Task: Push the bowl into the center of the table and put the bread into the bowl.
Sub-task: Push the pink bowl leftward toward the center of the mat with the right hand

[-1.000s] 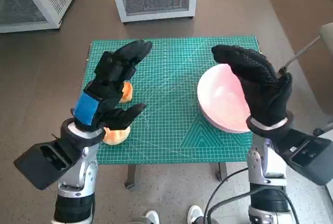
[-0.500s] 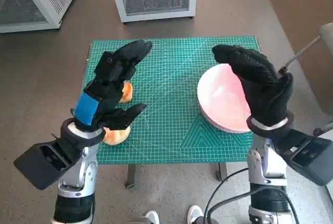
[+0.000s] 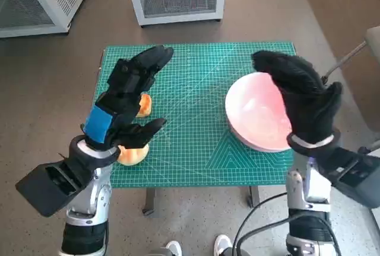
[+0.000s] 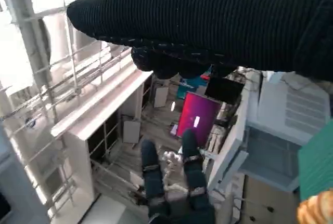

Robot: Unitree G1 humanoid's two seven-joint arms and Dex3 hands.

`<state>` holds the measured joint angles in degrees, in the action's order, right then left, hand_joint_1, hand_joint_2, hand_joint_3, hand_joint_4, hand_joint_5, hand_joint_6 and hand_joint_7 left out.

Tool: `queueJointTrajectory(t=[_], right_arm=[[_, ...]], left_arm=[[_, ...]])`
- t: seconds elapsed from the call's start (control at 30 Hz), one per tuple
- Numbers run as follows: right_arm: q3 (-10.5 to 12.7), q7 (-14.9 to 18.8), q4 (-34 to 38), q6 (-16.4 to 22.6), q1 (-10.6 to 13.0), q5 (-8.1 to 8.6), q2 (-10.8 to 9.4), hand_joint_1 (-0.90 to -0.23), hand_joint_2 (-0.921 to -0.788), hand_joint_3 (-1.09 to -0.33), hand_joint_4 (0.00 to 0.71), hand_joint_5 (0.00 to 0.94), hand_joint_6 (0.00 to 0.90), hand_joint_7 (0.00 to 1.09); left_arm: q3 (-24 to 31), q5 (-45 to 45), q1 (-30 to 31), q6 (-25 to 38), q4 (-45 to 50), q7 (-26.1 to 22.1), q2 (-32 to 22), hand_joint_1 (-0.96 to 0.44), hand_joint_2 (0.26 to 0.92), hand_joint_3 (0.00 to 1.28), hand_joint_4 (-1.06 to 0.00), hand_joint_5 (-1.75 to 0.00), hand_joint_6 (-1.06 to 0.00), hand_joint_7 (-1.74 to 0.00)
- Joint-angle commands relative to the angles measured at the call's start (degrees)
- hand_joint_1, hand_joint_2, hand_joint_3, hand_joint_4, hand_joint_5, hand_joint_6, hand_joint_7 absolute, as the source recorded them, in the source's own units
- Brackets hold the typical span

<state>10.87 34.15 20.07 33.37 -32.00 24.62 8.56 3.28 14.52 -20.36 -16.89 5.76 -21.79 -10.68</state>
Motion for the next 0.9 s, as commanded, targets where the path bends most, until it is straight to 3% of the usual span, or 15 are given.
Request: queueJointTrajectory(t=[0.03, 0.1, 0.23, 0.37, 0.47, 0.67, 0.9], right_arm=[[4.1, -1.1, 10.0, 4.4, -3.1, -0.89, 2.4, -0.474, -0.921, -0.497, 0.304, 0.022, 0.024, 0.54], [5.7, -3.5, 15.0, 7.4, -4.8, -2.54, 3.1, -0.475, -0.921, -0.52, 0.302, 0.025, 0.026, 0.54], [8.5, -11.4, 24.0, 11.4, -7.8, -6.6, 4.9, -0.497, -0.921, -0.581, 0.302, 0.02, 0.008, 0.57], [9.9, -15.9, 31.1, 12.8, -9.9, -8.24, 6.6, -0.499, -0.921, -0.654, 0.298, 0.015, 0.001, 0.57], [10.7, -18.1, 35.6, 13.1, -11.3, -8.69, 7.6, -0.497, -0.921, -0.686, 0.294, 0.011, 0.0, 0.57], [12.9, -20.6, 44.5, 9.6, -13.7, -7.56, 9.6, -0.488, -0.921, -0.72, 0.287, 0.006, -0.001, 0.58], [14.2, -23.7, 51.2, 3.0, -13.9, -7.83, 10.6, -0.458, -0.921, -0.731, 0.263, 0.0, -0.001, 0.56]], left_arm=[[0.4, 0.3, 0.4, -0.1, 0.0, -0.1, -0.1, -0.51, 0.921, 0.35, -0.09, -0.29, 0.0, -0.59], [0.4, 0.2, 0.4, -0.1, 0.0, 0.0, -0.1, -0.51, 0.921, 0.35, -0.09, -0.29, 0.0, -0.59], [0.5, 0.0, 0.6, -0.4, -0.1, 0.1, -0.1, -0.51, 0.921, 0.35, -0.09, -0.28, 0.0, -0.59], [0.5, 0.0, 0.7, -0.4, -0.1, 0.1, -0.1, -0.51, 0.921, 0.35, -0.09, -0.28, 0.0, -0.59], [0.6, 0.0, 0.8, -0.4, 0.1, 0.2, -0.1, -0.51, 0.921, 0.34, -0.09, -0.28, 0.0, -0.59], [0.7, 0.1, 0.9, -0.6, -0.1, 0.0, -0.2, -0.51, 0.921, 0.34, -0.1, -0.27, 0.0, -0.58], [0.8, 0.2, 0.8, -0.8, -0.5, -0.1, -0.1, -0.52, 0.921, 0.34, -0.1, -0.26, 0.0, -0.57]])
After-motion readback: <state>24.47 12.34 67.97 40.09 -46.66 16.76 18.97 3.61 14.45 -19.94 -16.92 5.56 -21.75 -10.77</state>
